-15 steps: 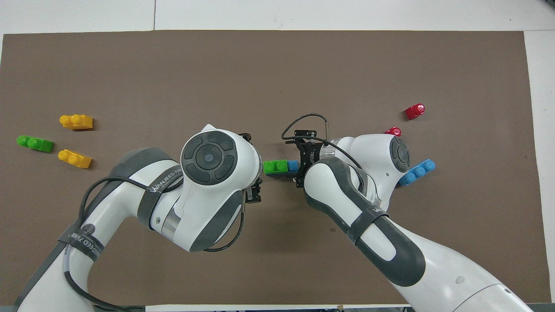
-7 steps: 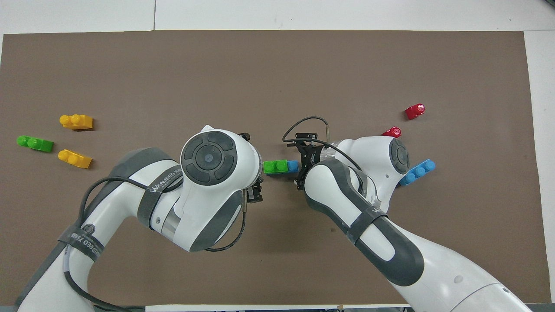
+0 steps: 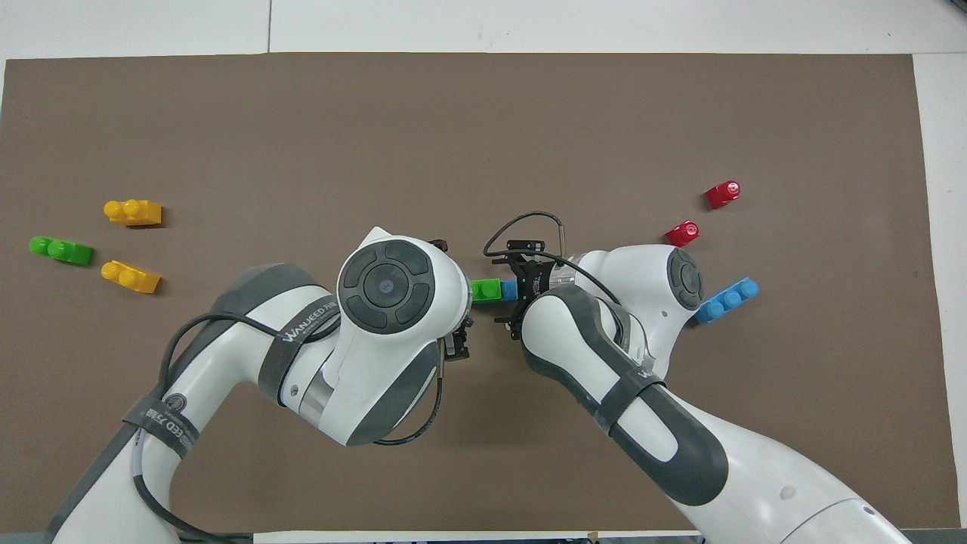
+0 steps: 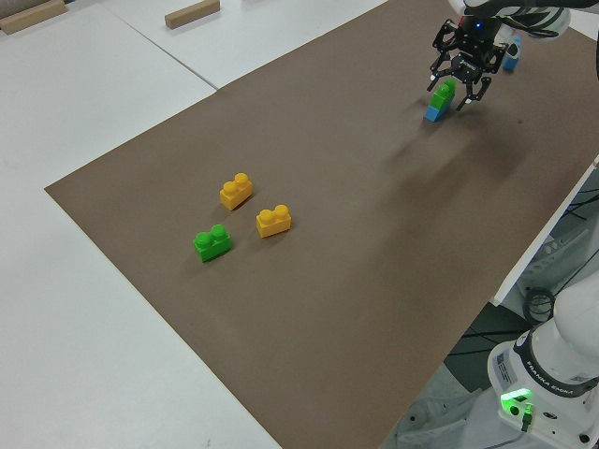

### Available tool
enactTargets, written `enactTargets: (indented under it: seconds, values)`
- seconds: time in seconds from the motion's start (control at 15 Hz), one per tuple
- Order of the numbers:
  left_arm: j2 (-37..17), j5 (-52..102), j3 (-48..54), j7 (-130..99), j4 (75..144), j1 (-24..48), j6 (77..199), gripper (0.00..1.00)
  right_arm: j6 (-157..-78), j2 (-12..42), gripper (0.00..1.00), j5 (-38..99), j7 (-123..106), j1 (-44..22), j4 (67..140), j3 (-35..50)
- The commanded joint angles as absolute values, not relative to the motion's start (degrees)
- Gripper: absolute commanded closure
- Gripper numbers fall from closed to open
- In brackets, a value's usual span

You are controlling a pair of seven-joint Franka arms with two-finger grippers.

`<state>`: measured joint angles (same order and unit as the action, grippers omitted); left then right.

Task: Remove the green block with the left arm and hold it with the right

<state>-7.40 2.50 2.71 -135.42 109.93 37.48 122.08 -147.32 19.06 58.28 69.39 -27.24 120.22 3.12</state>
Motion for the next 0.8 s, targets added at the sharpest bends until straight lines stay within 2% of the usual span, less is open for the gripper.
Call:
enactTargets:
  seconds: [0.0,0.47,0.74]
  values:
    - [-7.38,1.32,1.76,-137.2,110.74,38.76,123.57,0.0,-148.01,18.46,0.01,60.03,67.85,-27.25,121.11,3.08]
    - [-7.38,1.32,1.76,-137.28,110.74,38.76,123.92,0.0,-147.92,18.37,0.01,60.03,67.94,-26.98,121.64,3.08]
    - [-7.47,1.41,1.76,-137.29,110.83,38.58,124.01,0.0,-148.01,18.19,0.1,60.03,67.94,-26.54,121.99,3.08]
